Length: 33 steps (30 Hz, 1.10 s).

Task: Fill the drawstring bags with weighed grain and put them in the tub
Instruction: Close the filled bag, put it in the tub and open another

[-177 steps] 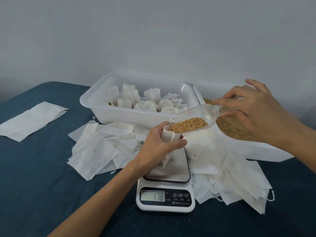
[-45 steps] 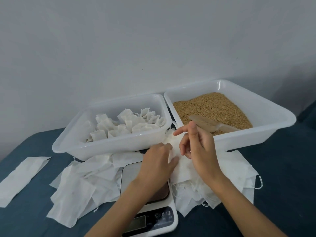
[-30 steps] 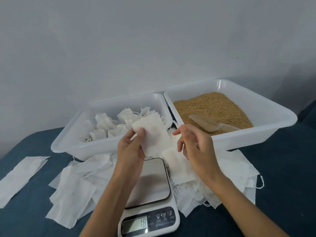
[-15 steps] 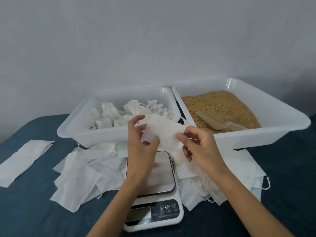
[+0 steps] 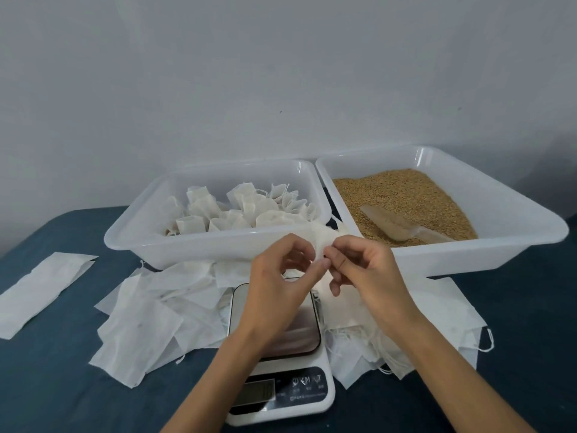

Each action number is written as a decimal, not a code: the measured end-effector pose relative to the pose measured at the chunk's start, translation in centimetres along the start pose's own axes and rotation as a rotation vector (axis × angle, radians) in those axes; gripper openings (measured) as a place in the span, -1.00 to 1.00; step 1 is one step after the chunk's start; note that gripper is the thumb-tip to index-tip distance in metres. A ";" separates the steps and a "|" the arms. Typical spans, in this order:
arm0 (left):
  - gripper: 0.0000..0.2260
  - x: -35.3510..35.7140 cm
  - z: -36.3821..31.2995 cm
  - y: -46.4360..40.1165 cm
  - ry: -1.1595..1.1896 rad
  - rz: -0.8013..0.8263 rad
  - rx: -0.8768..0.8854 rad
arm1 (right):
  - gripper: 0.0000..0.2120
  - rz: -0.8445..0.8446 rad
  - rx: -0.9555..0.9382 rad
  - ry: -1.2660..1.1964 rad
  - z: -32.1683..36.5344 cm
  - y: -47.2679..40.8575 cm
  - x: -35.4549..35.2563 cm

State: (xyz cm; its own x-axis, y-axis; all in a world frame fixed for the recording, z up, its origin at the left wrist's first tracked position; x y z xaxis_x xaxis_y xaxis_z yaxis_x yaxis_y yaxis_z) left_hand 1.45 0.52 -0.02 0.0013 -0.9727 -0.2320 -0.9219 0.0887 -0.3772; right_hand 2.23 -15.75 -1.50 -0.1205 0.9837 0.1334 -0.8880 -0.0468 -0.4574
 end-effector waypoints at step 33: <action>-0.79 0.7 0.3 0.2 0.036 -0.003 -0.014 | -0.86 -0.076 -0.122 0.347 0.4 0.8 1.1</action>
State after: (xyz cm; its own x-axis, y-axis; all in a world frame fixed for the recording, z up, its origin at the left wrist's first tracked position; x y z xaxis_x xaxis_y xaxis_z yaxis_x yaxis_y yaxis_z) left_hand 1.40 -0.06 -0.50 -0.0101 -0.9801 -0.1984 -0.9271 0.0835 -0.3654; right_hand 1.18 -14.75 -1.39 0.1204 0.9848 -0.1253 -0.8265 0.0295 -0.5622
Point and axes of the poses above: each hand's wrist, its own y-axis away from the middle knuckle, its own x-axis out of the palm, z = x × y, the point moved 1 cm from there along -y, towards the middle knuckle, and after that the axes turned 7 degrees about -x, right-handed, at the moved point
